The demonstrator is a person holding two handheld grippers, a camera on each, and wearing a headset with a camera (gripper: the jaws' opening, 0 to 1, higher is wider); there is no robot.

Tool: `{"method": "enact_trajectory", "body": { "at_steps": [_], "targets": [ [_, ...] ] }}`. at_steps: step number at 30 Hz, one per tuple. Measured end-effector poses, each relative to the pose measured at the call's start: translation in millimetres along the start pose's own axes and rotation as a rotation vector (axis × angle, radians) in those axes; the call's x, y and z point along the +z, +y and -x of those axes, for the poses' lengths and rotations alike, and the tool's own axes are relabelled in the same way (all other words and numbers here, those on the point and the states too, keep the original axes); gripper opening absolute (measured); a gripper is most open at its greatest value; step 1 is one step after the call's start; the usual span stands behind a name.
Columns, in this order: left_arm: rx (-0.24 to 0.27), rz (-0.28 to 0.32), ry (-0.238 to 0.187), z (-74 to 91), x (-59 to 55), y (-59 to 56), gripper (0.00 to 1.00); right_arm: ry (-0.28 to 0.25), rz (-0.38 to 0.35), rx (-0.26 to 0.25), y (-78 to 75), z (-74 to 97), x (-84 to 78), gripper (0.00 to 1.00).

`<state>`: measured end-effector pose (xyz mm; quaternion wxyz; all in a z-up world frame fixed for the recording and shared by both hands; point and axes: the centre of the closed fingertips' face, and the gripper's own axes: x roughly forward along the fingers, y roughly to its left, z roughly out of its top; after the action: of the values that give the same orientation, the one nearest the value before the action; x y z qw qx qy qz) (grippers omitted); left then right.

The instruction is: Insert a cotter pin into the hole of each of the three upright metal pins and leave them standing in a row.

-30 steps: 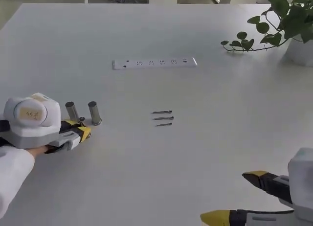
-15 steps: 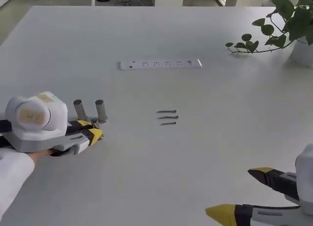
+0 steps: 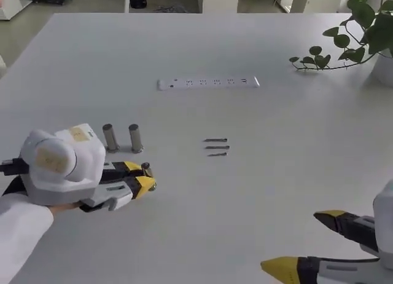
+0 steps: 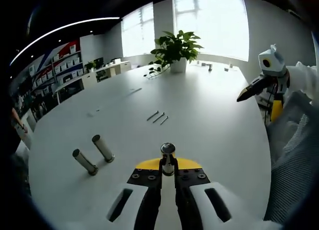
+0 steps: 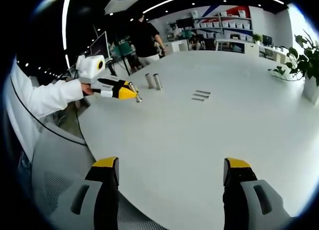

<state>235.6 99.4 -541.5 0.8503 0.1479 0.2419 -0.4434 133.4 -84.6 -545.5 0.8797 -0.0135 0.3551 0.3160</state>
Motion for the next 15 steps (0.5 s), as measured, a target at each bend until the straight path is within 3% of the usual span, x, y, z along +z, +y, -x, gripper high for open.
{"method": "enact_trajectory", "body": {
  "at_steps": [8,15],
  "targets": [
    [-0.070,-0.019,0.009,-8.7,-6.3,-32.0,0.06,0.001,0.008,0.013,2.9,-1.4,-1.0,0.84],
    [-0.117,-0.044,0.023,-11.8,-14.8,-45.5,0.06,-0.001,0.016,0.020,5.0,-2.2,1.3,0.84]
  ]
}}
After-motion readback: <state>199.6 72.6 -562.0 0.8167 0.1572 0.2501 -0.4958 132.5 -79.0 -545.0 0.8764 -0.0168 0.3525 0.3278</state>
